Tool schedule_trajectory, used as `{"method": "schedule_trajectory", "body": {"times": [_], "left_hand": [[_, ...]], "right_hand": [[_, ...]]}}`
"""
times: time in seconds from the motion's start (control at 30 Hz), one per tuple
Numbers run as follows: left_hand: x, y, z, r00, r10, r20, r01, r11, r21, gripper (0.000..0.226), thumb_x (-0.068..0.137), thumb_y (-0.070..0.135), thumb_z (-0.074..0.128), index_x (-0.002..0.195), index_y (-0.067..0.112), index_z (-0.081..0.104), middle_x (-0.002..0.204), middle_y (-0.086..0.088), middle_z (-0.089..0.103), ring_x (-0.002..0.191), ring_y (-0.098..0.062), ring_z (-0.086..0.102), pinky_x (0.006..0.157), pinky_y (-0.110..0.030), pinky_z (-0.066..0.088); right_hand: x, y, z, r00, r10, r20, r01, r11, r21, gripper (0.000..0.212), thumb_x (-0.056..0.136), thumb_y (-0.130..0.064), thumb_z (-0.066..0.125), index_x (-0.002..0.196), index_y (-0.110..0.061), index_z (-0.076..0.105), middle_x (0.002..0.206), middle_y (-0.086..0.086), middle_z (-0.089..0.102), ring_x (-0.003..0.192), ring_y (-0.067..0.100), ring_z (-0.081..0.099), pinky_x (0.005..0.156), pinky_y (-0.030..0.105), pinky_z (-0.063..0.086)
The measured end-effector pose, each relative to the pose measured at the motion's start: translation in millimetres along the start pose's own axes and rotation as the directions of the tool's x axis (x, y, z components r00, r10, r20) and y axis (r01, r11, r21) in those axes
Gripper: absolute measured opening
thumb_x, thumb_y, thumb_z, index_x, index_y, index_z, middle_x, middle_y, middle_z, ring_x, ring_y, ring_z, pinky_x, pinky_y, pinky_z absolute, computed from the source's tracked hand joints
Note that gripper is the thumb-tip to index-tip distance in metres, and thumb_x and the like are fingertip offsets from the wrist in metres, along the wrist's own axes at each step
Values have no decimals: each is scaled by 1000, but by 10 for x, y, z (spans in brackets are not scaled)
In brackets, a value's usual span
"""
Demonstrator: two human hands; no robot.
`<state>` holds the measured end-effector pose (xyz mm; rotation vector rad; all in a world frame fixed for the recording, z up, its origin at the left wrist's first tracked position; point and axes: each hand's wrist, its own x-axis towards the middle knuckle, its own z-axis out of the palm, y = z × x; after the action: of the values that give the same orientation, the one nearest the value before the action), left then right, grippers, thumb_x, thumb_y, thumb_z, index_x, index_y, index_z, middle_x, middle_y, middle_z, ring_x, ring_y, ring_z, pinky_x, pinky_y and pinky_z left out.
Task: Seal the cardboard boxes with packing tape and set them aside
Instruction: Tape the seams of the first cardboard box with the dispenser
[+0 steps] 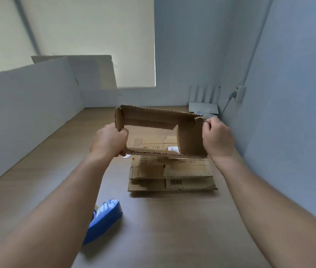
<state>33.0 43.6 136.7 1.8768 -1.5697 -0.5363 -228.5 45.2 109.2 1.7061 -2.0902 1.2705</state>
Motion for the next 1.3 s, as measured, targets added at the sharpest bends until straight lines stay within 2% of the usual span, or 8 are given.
{"method": "schedule_trajectory", "body": {"times": [0.37, 0.57, 0.7, 0.8, 0.97, 1.13, 1.23, 1.3], "left_hand": [[-914, -239, -21, 969, -126, 210, 106, 989, 102, 14, 83, 11, 56, 94, 12, 48, 74, -8, 64, 60, -20, 64, 62, -36, 55], [-1187, -475, 123, 983, 97, 154, -57, 968, -245, 22, 90, 42, 58, 98, 21, 56, 93, 4, 63, 86, -12, 58, 72, -27, 45], [-1458, -717, 148, 826, 362, 433, -234, 918, -322, 55, 68, 86, 34, 103, 56, 63, 129, 36, 44, 115, 26, 37, 94, -5, 31], [-1489, -852, 252, 823, 352, 446, -259, 931, -257, 46, 51, 98, 40, 95, 83, 43, 132, 42, 30, 128, 18, 27, 106, -15, 25], [-1472, -825, 396, 917, 287, 278, -229, 948, -222, 38, 74, 73, 58, 98, 45, 69, 125, 25, 49, 124, -4, 43, 100, -29, 40], [-1492, -810, 495, 977, 168, 135, -138, 969, -206, 62, 82, 34, 72, 133, 20, 41, 128, 10, 34, 119, -11, 44, 96, -28, 40], [-1502, -807, 531, 976, 97, 196, -36, 955, -295, 77, 88, 27, 66, 149, 31, 18, 136, 14, 22, 120, -11, 41, 96, -27, 36], [-1489, -821, 551, 949, 124, 289, -39, 958, -283, 63, 94, 33, 57, 147, 38, 24, 145, 12, 27, 131, -12, 36, 100, -24, 32]], "right_hand": [[-263, -72, -515, 906, 117, 406, 17, 950, -311, 13, 84, -16, 55, 80, -9, 66, 73, 8, 62, 72, 30, 59, 63, 29, 48], [-656, 124, -548, 581, 159, 798, -471, 866, 170, 35, 93, -41, 56, 88, -8, 66, 87, 8, 69, 70, 19, 68, 60, 28, 56], [-726, 279, -650, 560, 171, 810, -564, 796, 222, 50, 96, -49, 46, 104, -2, 64, 95, 12, 70, 79, 21, 71, 69, 29, 59], [-753, 299, -680, 640, 195, 743, -577, 761, 297, 48, 95, -49, 48, 118, -6, 50, 100, 14, 64, 73, 21, 69, 60, 28, 59], [-835, 288, -758, 774, 180, 607, -432, 851, 298, 39, 98, -47, 41, 118, -18, 58, 92, -2, 60, 64, 7, 54, 53, 19, 41], [-995, 473, -881, 669, 46, 742, -355, 896, 265, 43, 93, -39, 54, 116, -4, 66, 106, -4, 62, 87, 10, 60, 75, 21, 51], [-1128, 627, -891, 511, 34, 859, -447, 864, 231, 53, 84, -33, 68, 133, -42, 48, 128, -10, 46, 107, 11, 54, 87, 31, 53], [-1200, 662, -865, 495, 56, 867, -490, 842, 226, 57, 85, -31, 69, 130, -53, 41, 127, -9, 46, 102, 9, 55, 71, 31, 57]]}}
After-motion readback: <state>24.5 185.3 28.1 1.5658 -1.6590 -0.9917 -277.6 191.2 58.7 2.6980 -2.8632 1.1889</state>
